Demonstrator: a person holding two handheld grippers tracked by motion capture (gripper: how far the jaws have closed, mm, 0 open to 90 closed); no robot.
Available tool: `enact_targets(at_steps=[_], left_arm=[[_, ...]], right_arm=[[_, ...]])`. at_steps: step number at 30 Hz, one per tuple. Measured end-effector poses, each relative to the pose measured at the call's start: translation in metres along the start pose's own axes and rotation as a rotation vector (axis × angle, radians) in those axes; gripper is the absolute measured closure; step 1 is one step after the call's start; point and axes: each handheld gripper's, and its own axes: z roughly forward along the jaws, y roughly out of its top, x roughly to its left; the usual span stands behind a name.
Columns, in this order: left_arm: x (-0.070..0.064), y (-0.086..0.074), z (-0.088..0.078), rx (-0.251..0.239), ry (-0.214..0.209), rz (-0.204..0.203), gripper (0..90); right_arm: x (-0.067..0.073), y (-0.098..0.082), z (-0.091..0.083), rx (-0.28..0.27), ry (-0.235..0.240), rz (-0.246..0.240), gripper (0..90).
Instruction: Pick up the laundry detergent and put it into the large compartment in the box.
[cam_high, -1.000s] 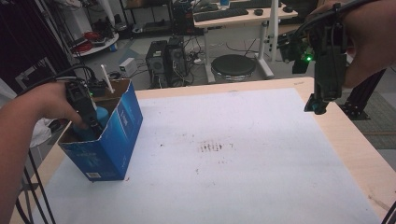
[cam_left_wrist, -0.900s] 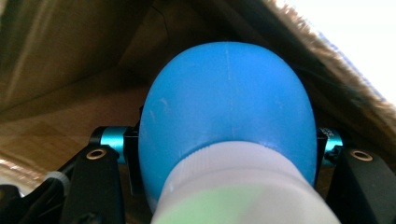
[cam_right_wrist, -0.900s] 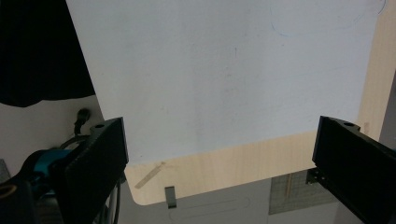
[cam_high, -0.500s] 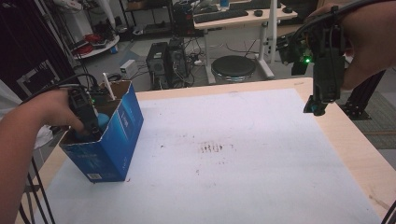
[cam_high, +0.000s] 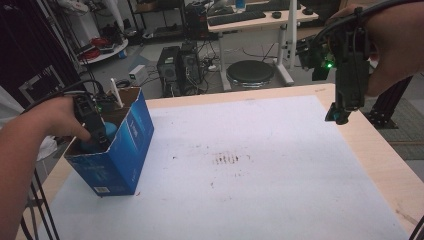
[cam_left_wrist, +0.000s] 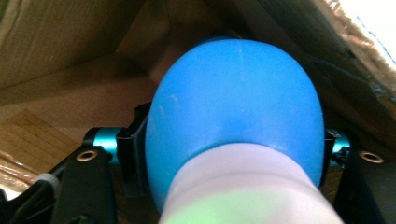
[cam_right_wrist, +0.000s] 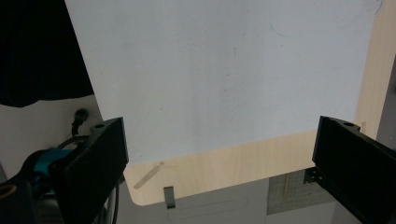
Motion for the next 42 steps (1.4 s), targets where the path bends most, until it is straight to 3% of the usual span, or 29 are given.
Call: enact_targets(at_steps=[8, 19, 24, 26, 37, 42], left_arm=[[0.000, -0.001, -0.010, -0.005, 0.008, 0.015, 32.5], [-0.005, -0.002, -0.025, -0.019, 0.031, -0.003, 27.5], [-0.007, -0.005, -0.038, -0.031, 0.048, -0.017, 26.0], [-0.007, -0.006, -0.044, -0.019, 0.058, -0.001, 26.0], [-0.018, -0.009, -0.080, -0.077, 0.093, -0.006, 20.8], [-0.028, -0.009, -0.097, -0.100, 0.101, 0.033, 16.1]], right_arm=[[-0.002, 0.000, 0.001, -0.001, 0.000, -0.006, 2.4], [-0.001, 0.000, 0.000, -0.014, -0.001, 0.000, 2.4], [-0.001, 0.000, -0.001, -0.016, -0.001, -0.003, 2.4], [-0.001, 0.000, -0.001, -0.016, -0.002, -0.003, 2.4], [0.000, -0.001, -0.002, -0.015, -0.004, -0.005, 2.4], [0.000, -0.001, -0.004, -0.016, -0.004, -0.009, 2.4]])
